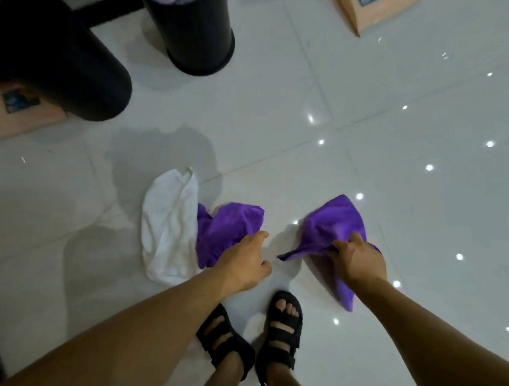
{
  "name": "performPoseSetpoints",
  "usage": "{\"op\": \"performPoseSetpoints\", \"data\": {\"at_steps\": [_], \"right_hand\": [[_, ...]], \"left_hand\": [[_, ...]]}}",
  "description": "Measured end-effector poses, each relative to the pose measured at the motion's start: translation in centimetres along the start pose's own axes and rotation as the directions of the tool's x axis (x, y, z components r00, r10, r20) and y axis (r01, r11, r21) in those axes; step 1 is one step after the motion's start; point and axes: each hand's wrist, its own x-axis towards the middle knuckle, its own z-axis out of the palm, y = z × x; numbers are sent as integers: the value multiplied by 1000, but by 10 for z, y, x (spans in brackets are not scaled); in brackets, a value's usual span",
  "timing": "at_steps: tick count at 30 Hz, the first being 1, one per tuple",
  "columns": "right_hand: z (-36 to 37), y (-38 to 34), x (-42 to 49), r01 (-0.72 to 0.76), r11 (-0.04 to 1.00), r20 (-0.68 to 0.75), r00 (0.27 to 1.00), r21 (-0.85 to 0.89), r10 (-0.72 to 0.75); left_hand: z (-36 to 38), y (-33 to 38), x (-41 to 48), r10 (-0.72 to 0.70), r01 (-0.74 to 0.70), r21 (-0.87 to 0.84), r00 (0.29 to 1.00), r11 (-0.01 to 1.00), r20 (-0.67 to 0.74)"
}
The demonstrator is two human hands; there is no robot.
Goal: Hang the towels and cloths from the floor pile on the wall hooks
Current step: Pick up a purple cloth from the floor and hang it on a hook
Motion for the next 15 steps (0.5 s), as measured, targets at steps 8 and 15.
{"op": "performPoseSetpoints", "data": {"at_steps": [8, 15], "right_hand": [[-230, -53, -108, 233, 961, -330, 928, 151, -173], [-395, -142, -206, 612, 767, -548, 716, 195, -432]], "left_hand": [[-155, 79, -145, 70, -83, -112, 990, 990, -120], [-295, 115, -263, 109, -136, -23, 879, 990, -464]]}}
